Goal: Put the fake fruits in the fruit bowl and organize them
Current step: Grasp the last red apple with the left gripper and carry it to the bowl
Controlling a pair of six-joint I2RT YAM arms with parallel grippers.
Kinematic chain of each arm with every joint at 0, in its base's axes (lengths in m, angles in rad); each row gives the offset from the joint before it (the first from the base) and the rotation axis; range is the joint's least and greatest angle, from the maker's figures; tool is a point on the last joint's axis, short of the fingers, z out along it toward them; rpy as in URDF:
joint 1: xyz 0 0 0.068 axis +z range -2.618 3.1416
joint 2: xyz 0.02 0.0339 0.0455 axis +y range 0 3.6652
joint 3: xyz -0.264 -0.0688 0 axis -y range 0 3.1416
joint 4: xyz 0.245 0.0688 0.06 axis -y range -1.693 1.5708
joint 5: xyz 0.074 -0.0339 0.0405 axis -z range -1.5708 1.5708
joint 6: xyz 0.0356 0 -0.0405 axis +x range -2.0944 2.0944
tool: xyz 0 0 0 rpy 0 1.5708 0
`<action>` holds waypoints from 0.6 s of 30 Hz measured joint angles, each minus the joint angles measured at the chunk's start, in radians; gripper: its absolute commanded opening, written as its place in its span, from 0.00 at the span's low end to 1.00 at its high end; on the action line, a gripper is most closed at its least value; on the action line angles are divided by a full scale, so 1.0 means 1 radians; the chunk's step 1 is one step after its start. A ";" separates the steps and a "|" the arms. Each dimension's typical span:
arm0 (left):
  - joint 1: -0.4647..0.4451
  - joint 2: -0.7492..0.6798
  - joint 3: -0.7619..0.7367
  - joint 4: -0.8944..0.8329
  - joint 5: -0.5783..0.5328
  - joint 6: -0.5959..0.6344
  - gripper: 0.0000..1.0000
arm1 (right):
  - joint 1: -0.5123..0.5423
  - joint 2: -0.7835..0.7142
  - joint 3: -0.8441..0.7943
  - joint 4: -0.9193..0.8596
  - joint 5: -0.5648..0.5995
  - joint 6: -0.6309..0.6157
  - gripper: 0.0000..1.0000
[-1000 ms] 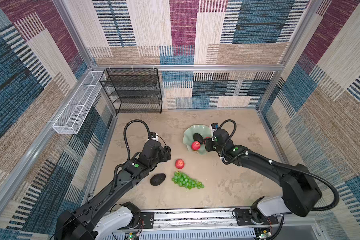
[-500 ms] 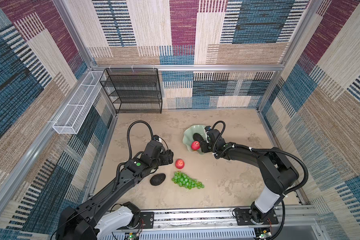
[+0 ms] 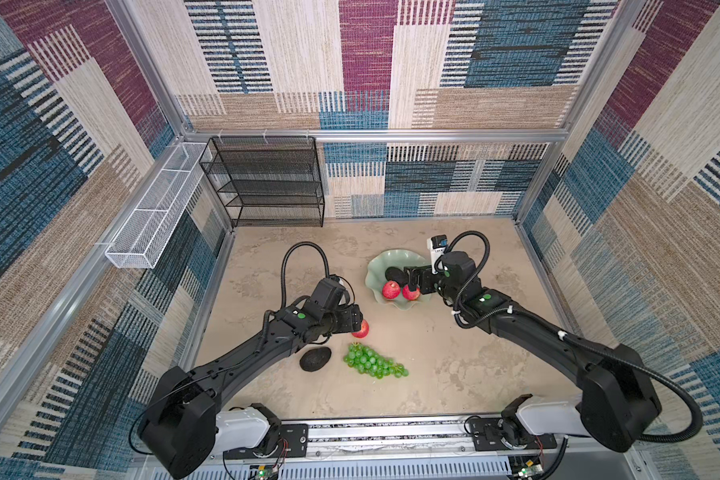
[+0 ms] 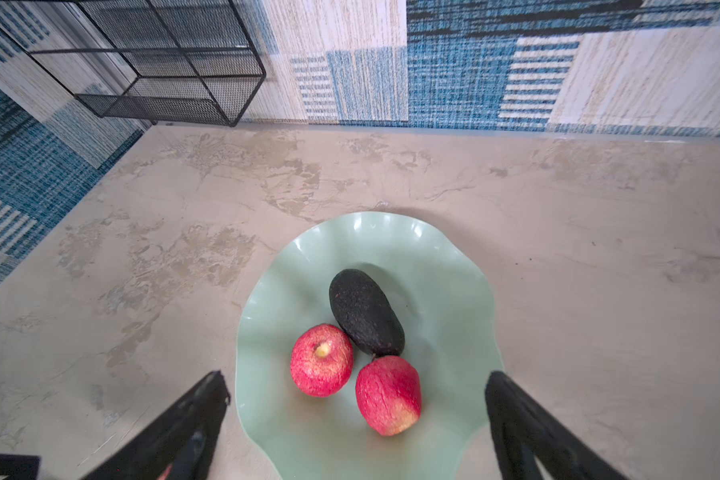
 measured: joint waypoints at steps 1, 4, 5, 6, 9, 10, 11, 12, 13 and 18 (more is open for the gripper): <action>-0.005 0.020 0.005 0.001 0.009 0.000 0.78 | 0.000 -0.027 -0.016 0.000 0.002 0.002 0.99; -0.015 0.089 0.019 0.008 0.010 0.000 0.78 | 0.000 -0.105 -0.067 -0.006 0.014 0.022 0.99; -0.020 0.112 0.025 0.009 0.010 0.000 0.78 | 0.000 -0.125 -0.082 -0.010 0.017 0.026 0.99; -0.021 0.133 0.032 0.012 0.010 0.000 0.77 | 0.000 -0.142 -0.096 -0.016 0.020 0.031 0.99; -0.027 0.189 0.053 0.024 0.010 0.001 0.71 | 0.000 -0.176 -0.125 -0.034 0.025 0.041 0.99; -0.028 0.206 0.061 0.026 0.010 0.001 0.68 | 0.000 -0.184 -0.132 -0.040 0.028 0.042 0.99; -0.029 0.220 0.066 0.026 0.010 0.001 0.64 | 0.000 -0.190 -0.135 -0.042 0.033 0.045 0.99; -0.030 0.230 0.069 0.027 0.010 0.001 0.61 | 0.000 -0.192 -0.137 -0.043 0.034 0.048 0.99; -0.030 0.238 0.071 0.030 0.010 0.001 0.58 | 0.000 -0.194 -0.137 -0.043 0.037 0.048 0.99; -0.030 0.248 0.069 0.032 0.006 0.001 0.51 | 0.000 -0.195 -0.137 -0.041 0.048 0.048 0.99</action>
